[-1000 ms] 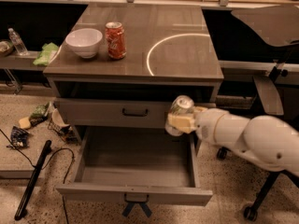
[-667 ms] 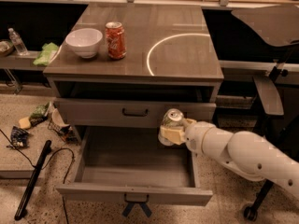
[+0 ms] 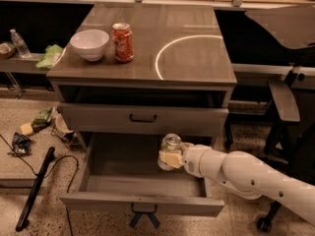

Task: Place 7up can into middle drawer

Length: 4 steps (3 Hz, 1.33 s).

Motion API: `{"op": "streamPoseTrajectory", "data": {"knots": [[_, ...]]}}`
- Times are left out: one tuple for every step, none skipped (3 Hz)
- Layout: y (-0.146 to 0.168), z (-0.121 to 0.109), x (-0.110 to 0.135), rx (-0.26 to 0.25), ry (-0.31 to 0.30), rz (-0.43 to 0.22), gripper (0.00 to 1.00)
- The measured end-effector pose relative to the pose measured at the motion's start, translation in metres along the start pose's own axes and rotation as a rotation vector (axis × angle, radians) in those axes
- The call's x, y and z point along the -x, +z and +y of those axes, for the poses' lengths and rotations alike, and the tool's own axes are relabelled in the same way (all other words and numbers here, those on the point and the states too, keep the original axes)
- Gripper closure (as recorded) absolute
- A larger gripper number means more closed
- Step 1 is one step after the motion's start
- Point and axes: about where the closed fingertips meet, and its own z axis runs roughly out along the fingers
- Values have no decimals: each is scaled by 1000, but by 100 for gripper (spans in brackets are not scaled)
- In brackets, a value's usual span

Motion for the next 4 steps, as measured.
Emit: {"op": "streamPoseTrajectory", "data": {"knots": [[27, 6, -20, 17, 10, -6, 100], [85, 10, -59, 119, -57, -24, 100], [125, 14, -80, 175, -138, -36, 100], [153, 19, -99, 175, -219, -26, 82]]}}
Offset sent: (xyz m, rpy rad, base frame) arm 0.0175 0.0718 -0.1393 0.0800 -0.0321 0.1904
